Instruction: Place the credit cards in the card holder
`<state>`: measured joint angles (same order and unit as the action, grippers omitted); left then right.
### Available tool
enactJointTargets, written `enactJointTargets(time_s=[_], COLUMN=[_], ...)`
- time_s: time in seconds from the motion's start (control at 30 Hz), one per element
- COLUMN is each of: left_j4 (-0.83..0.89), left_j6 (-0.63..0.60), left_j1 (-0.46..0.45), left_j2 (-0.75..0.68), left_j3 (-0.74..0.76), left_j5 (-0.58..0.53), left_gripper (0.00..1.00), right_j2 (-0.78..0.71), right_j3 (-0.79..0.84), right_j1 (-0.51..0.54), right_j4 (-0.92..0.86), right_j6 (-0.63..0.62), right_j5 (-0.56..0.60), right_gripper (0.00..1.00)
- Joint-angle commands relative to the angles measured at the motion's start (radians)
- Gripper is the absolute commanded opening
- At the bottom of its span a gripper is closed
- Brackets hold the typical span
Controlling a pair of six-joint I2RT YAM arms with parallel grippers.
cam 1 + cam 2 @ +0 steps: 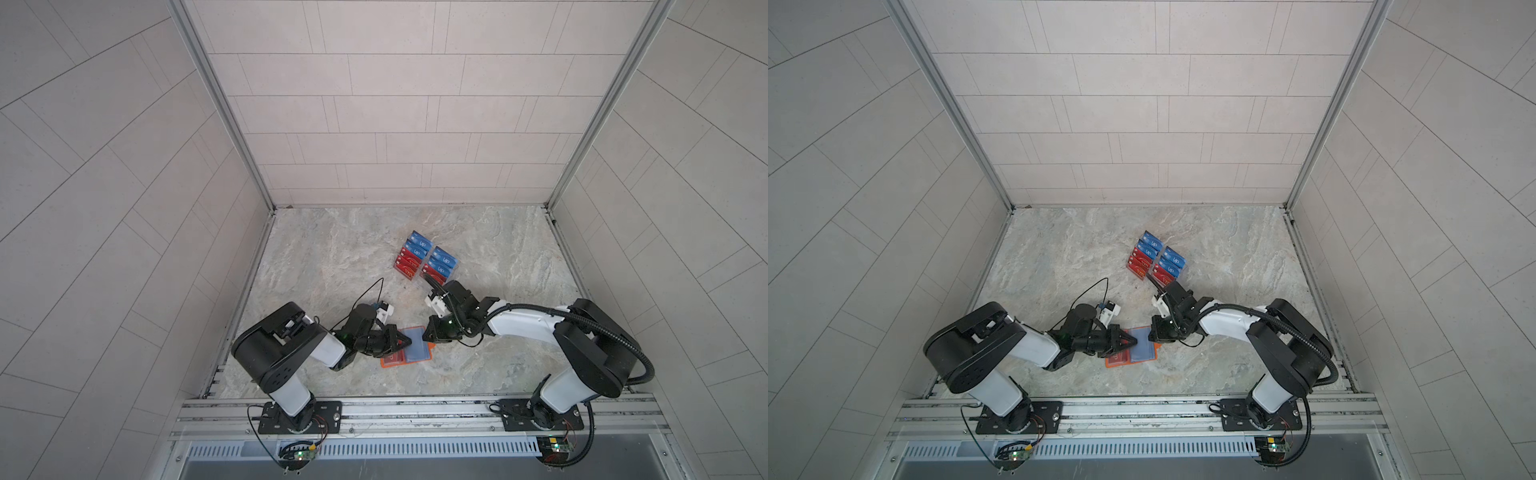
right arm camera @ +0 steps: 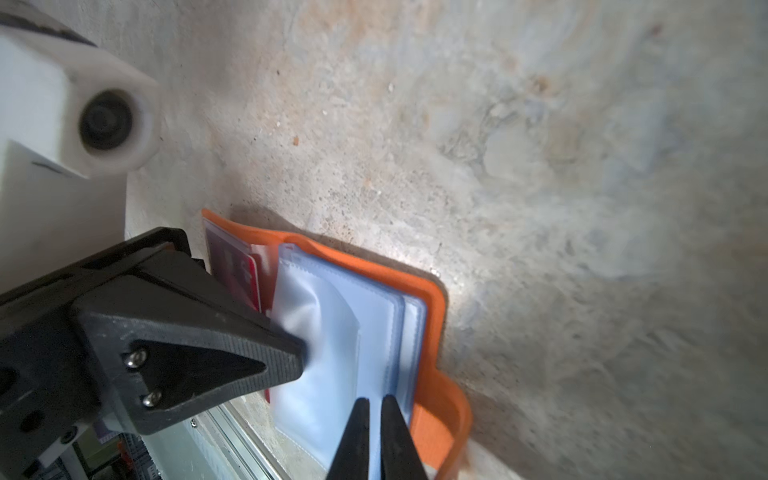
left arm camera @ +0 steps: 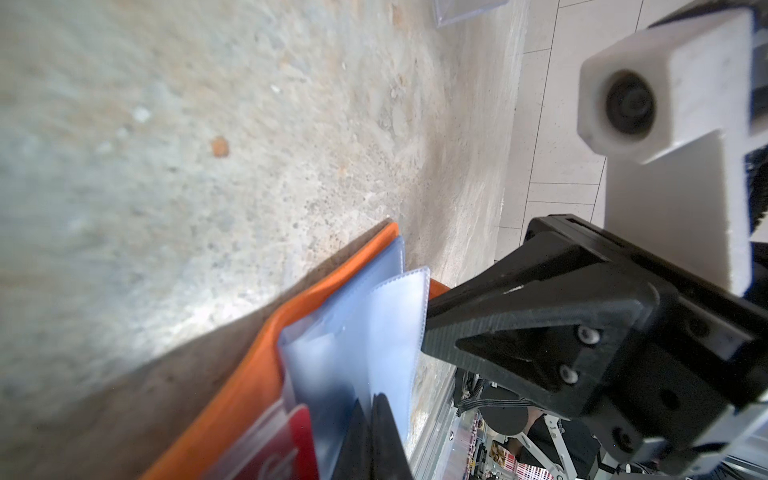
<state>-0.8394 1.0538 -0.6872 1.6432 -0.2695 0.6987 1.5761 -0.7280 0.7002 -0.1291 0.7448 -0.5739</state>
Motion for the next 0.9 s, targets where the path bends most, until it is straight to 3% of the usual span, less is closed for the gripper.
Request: enactJointTargets(time_s=[0.0,0.43,0.87], left_j4=[-0.043,-0.112,-0.280], left_j6=[-0.011,-0.010,0.025], left_j1=[0.003,0.014,0.042], left_j2=[0.018,0.029,0.086], left_j3=[0.010,0.038,0.067], left_j5=[0.016,0.033,0.088], left_gripper=[0.00,0.00,0.00], right_j2=[-0.008,-0.059,-0.041], right_j3=[0.004,-0.018,0.027], right_j1=[0.006,0.008,0.036], right_j4=[0.004,-0.061,0.009], right_j6=[0.009,0.010,0.049], right_j5=[-0.005,0.045,0.016], right_gripper=[0.12,0.12,0.08])
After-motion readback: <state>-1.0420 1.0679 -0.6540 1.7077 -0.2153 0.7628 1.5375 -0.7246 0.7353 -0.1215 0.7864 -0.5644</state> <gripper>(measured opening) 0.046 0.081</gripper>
